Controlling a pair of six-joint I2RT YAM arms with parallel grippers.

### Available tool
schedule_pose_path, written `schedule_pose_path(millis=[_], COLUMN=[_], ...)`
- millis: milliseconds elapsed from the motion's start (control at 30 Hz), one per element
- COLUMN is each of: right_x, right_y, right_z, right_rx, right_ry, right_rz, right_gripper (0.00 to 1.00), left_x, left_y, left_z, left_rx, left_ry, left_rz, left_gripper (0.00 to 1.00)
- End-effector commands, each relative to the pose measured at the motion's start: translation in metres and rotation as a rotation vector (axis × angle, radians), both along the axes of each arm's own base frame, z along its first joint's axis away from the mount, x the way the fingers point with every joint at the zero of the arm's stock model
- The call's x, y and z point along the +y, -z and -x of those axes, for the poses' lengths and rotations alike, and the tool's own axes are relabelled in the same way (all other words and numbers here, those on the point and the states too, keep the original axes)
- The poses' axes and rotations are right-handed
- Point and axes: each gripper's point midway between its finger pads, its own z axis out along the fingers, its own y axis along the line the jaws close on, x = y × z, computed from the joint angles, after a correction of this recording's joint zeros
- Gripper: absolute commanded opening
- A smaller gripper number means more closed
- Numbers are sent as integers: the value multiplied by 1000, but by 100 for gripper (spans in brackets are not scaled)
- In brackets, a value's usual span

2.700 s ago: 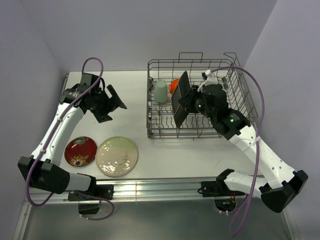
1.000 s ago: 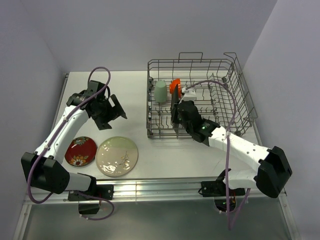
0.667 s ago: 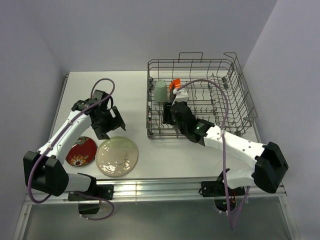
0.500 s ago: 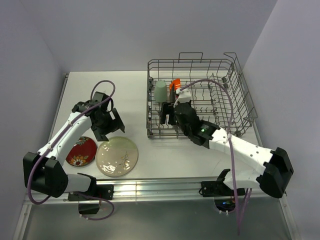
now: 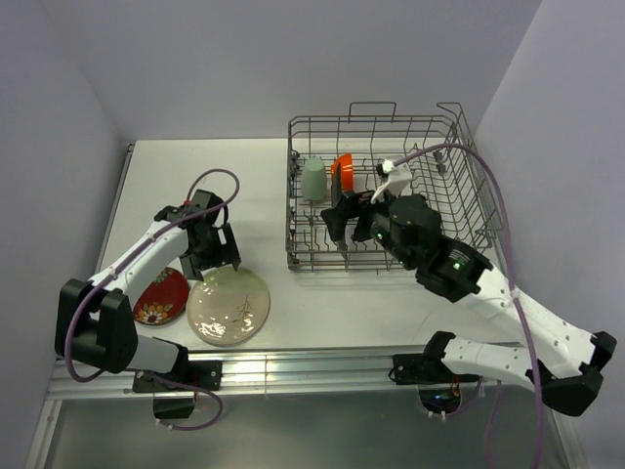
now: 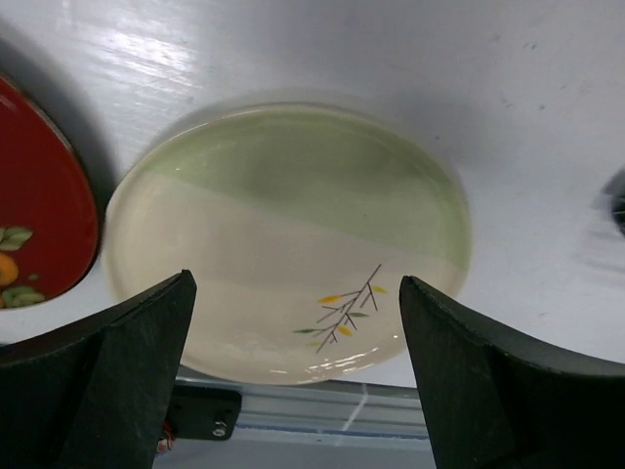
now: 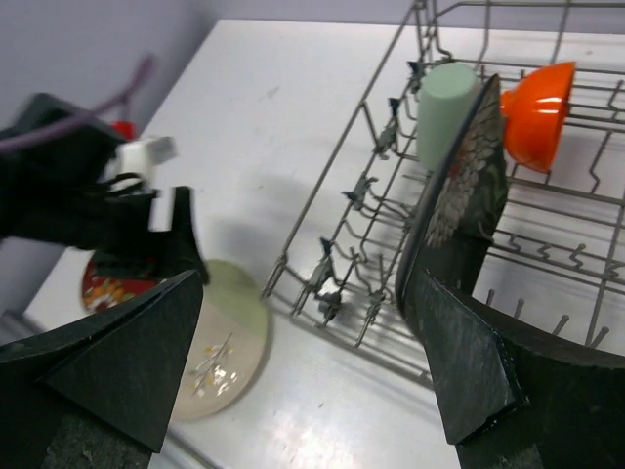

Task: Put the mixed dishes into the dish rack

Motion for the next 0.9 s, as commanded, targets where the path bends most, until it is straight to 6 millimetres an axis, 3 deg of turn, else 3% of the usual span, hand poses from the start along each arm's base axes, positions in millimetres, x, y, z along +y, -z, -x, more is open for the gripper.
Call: schedule_pose_path(millis=[0,133,233,367,867], right_x=[-1,-9,-16,-22,-38], right_y=[-11,-1,4,4,6], right_z=[32,43,46,48,49], right_rx=[31,70,81,71,36], right_ry=[-134,-144,-139,-139,-122], right_rz=[-16,3,40,65,96], right_gripper=[96,96,96,96,96], left_x=[-12,10,42,69,113], left_y=[14,22,23,28,57], left_z=[-13,-15,-16,-21,-15], left_rx=[-56,-68,-68,-48,90], left_ry=[114,-47,-190,-371,-512], left_rz=[60,-2,-124,-111,-206], left_gripper=[92,94,94,91,86])
